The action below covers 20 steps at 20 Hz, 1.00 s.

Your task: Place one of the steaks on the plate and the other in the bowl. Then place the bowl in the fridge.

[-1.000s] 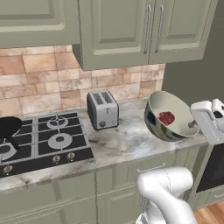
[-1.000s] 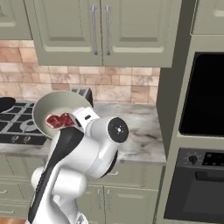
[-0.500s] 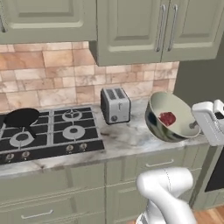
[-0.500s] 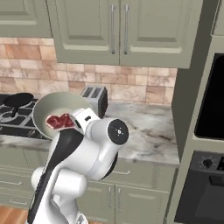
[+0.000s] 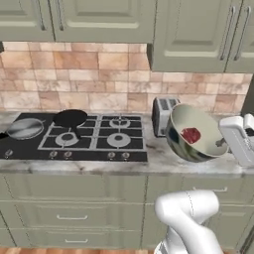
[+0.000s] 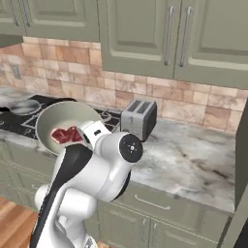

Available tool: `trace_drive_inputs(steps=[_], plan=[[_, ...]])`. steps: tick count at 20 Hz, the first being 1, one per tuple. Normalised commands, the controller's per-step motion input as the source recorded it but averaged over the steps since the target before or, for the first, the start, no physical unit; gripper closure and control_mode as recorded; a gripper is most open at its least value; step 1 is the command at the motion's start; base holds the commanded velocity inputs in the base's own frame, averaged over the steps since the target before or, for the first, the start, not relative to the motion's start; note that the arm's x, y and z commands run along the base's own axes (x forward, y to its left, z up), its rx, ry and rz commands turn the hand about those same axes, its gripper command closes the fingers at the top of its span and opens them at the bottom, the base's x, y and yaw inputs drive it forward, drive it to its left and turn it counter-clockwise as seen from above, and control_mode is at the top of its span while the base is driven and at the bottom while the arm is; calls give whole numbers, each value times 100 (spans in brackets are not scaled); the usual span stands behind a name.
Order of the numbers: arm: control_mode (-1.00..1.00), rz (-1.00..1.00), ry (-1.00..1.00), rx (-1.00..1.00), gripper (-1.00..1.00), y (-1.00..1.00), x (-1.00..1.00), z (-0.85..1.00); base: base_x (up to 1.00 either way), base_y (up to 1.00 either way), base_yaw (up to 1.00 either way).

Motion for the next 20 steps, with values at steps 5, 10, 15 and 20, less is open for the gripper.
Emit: trace_drive_inputs(steps=[5, 10, 15, 20], plan=[[100, 0, 0, 0, 100, 0, 0, 0, 0, 43, 56], [100, 0, 0, 0, 100, 0, 0, 0, -6, 50, 58], [100, 0, 0, 0, 100, 0, 0, 0, -11, 51, 56], [100, 0, 0, 0, 100, 0, 0, 0, -18, 43, 55]])
